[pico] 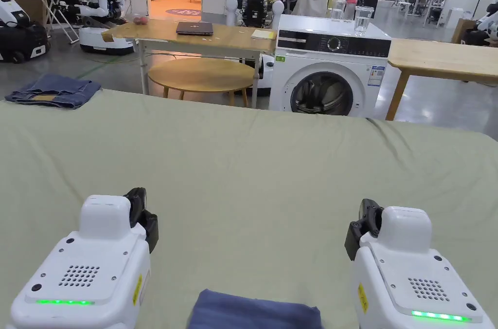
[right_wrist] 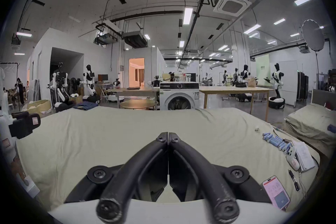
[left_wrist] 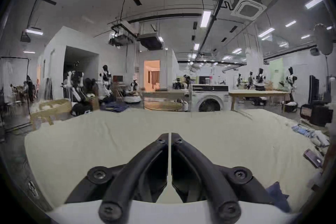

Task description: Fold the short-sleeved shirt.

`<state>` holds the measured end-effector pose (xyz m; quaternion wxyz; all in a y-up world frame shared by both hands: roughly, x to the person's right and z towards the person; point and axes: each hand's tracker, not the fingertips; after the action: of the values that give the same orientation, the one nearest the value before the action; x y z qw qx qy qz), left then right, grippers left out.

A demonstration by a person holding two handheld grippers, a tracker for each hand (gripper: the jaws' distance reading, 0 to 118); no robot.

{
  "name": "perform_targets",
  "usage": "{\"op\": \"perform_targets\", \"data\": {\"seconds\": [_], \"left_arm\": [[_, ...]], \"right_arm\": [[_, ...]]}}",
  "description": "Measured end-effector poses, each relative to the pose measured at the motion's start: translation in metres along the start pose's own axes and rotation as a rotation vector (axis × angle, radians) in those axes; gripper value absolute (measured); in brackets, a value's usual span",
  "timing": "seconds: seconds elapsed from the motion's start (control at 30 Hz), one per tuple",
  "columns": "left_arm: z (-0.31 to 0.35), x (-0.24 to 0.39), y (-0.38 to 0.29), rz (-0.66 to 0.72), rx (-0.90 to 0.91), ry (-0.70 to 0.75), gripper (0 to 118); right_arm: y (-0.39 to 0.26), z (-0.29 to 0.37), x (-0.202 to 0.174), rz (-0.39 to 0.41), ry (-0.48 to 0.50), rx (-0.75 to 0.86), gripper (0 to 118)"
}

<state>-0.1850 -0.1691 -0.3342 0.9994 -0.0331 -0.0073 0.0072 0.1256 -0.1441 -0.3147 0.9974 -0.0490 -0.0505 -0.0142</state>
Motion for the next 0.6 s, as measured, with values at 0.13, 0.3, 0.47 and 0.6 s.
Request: {"op": "perform_targets", "data": {"seconds": [0.13,0.3,0.47,0.6], "left_arm": [[0.001,-0.007,0.0,-0.004,-0.038,-0.016,0],[0.003,-0.02,-0.003,0.043,-0.091,-0.038,0],[0.005,-0.026,-0.011,0.05,-0.164,-0.069,0],[0.007,-0.028,-0.019,0.022,-0.24,-0.092,0]], "right_arm": [[-0.004,0.016,-0.009,0.023,0.024,-0.077,0],[-0.042,0.032,-0.014,0.036,0.149,-0.271,0],[-0.084,0.036,-0.022,0.069,0.212,-0.432,0],[-0.116,0.023,-0.03,0.102,0.203,-0.603,0]]}}
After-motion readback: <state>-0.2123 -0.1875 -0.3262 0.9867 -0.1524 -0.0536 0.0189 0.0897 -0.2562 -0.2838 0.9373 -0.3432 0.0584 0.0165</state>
